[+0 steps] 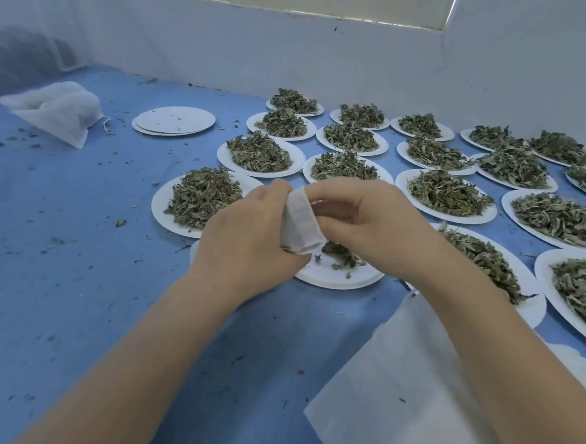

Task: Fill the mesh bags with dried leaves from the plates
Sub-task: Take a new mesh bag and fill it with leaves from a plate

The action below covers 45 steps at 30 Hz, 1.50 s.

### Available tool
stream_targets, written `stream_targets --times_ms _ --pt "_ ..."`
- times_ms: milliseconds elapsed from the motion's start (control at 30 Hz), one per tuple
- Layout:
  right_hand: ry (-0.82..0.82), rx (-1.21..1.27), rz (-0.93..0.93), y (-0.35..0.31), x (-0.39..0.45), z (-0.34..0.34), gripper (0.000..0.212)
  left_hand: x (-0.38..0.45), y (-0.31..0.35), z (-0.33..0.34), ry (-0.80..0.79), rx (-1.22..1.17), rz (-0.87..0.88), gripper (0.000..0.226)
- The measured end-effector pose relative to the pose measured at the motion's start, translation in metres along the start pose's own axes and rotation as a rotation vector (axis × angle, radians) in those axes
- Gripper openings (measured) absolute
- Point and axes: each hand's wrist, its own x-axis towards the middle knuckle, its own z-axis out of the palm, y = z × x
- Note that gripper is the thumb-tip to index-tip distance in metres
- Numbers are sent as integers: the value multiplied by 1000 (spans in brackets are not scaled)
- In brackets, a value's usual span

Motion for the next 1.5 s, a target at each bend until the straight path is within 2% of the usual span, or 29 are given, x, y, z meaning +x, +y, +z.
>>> stream_targets --times_ms 100,200,267,400,467,600,700,767,833,900,967,1067,1167,1267,1433,1500 --pt "207 -130 -11 2 1 7 31 -1 3 3 -7 4 8 52" --pt "256 -85 -12 2 1 11 22 -3 8 7 26 -8 24 46" --pt "177 -128 -7 2 0 9 21 -3 10 9 47 -40 7 42" --pt "-166 -162 17 4 -2 2 16 -4 9 9 33 -28 18 50" --pt "-196 -120 19 6 -2 -4 14 -3 7 9 19 -31 22 56" --pt "-8 -12 -7 7 -1 -5 22 -1 5 7 23 -37 -14 60" --pt "156 123 18 11 -1 -9 17 0 1 4 54 3 -39 53" --pt "231 -35 93 17 0 -16 9 0 -3 1 77 40 -73 50" --pt "202 -395 209 23 0 -23 8 1 -6 0 63 90 -102 49" --pt "75 -648 342 28 -1 -22 32 2 -7 0 25 104 -110 48" --pt "-55 -766 431 31 -1 -16 57 2 -7 2 -8 108 -103 47" --pt "-124 -773 412 32 1 -10 64 1 -7 2 -25 107 -98 44" --pt "-67 -706 372 29 2 -11 55 1 -8 2 -23 110 -99 45" --pt "-49 -756 406 27 -1 -9 57 1 -9 1 -19 110 -99 45" --pt "-54 -677 382 28 -1 -6 31 1 -9 2 -37 115 -92 46" --pt "-17 -684 357 26 0 -9 27 1 -8 1 -40 117 -89 46"
